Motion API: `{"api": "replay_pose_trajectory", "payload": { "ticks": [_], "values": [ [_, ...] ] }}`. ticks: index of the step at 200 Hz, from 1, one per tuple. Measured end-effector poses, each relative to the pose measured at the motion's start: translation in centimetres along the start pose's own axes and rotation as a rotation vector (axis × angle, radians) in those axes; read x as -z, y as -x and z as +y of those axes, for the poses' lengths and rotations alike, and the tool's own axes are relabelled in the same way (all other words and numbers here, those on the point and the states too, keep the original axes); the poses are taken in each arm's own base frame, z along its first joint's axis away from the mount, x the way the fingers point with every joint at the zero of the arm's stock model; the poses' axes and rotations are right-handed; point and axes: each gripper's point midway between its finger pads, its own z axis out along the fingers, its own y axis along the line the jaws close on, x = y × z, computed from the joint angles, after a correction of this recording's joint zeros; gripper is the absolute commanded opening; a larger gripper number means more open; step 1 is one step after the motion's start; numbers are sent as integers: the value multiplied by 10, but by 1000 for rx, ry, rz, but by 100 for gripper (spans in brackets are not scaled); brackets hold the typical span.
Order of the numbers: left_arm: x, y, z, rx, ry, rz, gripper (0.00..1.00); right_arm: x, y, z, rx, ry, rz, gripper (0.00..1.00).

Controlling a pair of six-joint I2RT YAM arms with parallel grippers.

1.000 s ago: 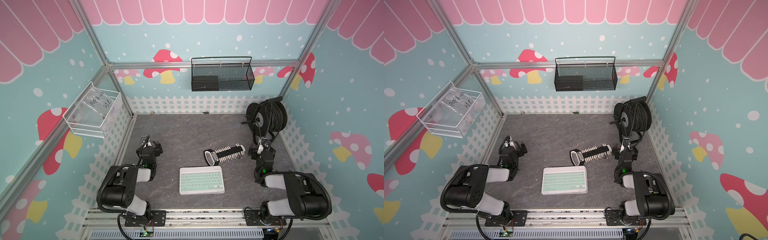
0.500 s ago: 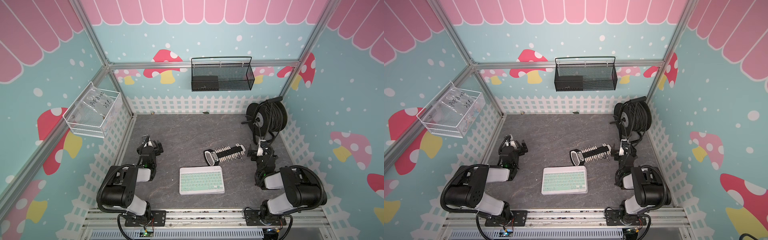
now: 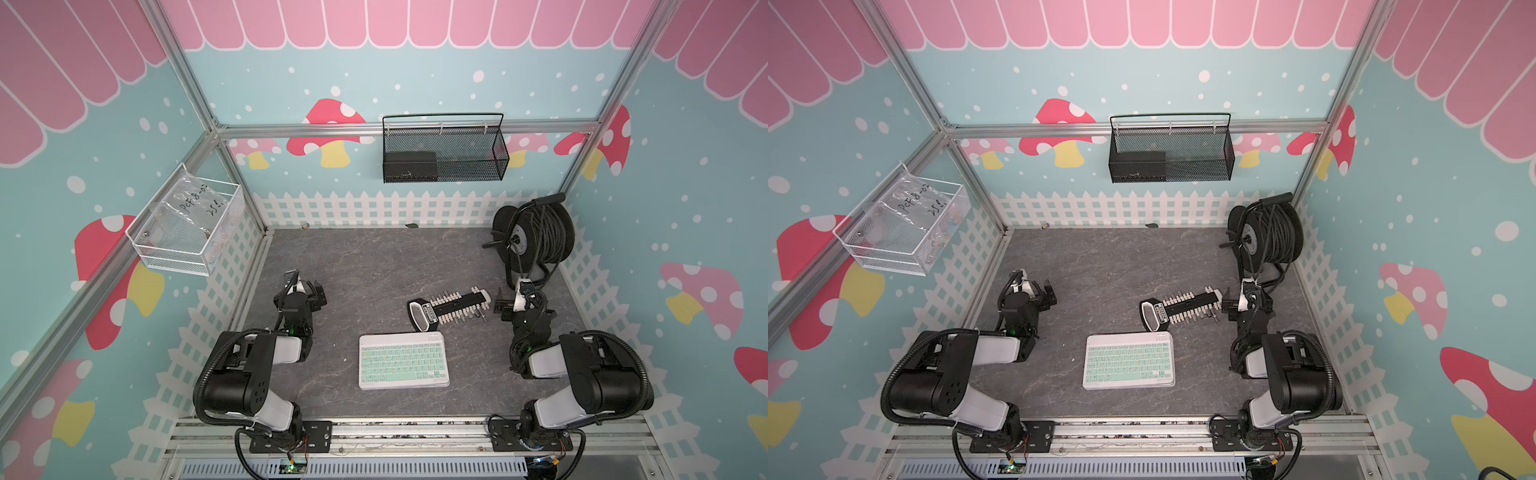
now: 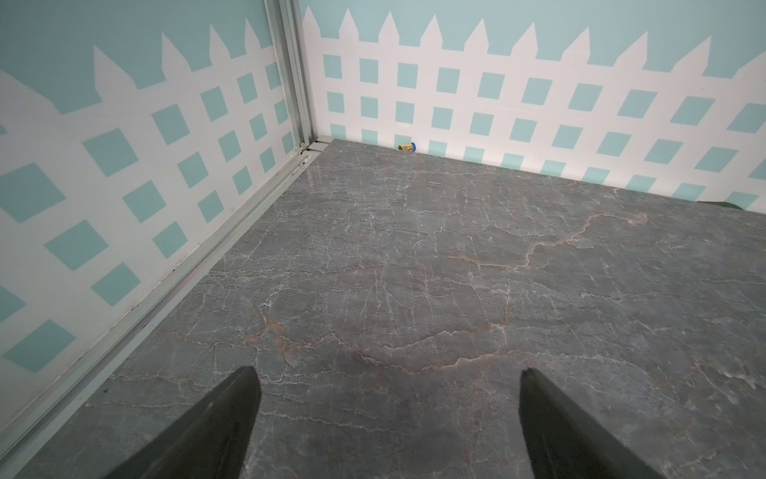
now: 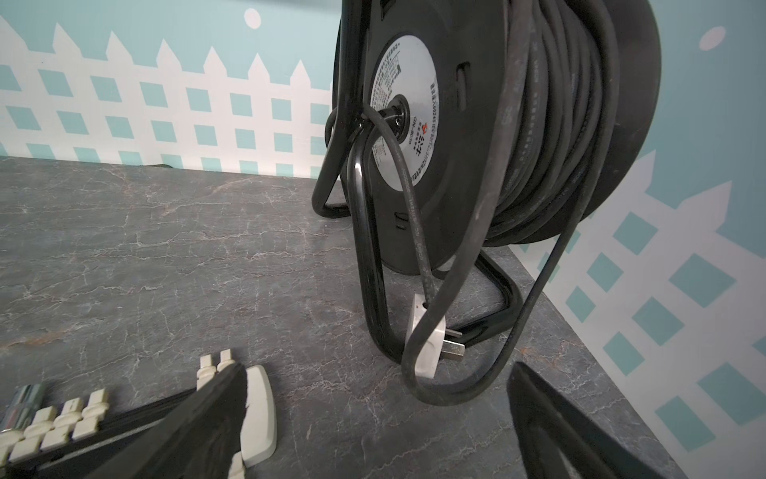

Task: Stack the numeric keypads
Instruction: Reset both arms

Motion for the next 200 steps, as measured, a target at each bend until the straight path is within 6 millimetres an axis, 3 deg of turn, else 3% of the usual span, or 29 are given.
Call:
{"api": "replay_pose_trajectory", "payload": {
  "ticks": [200],
  "values": [
    [1, 4, -5, -10, -1, -20, 100, -1, 3, 4, 10, 21, -13, 100]
  ]
}}
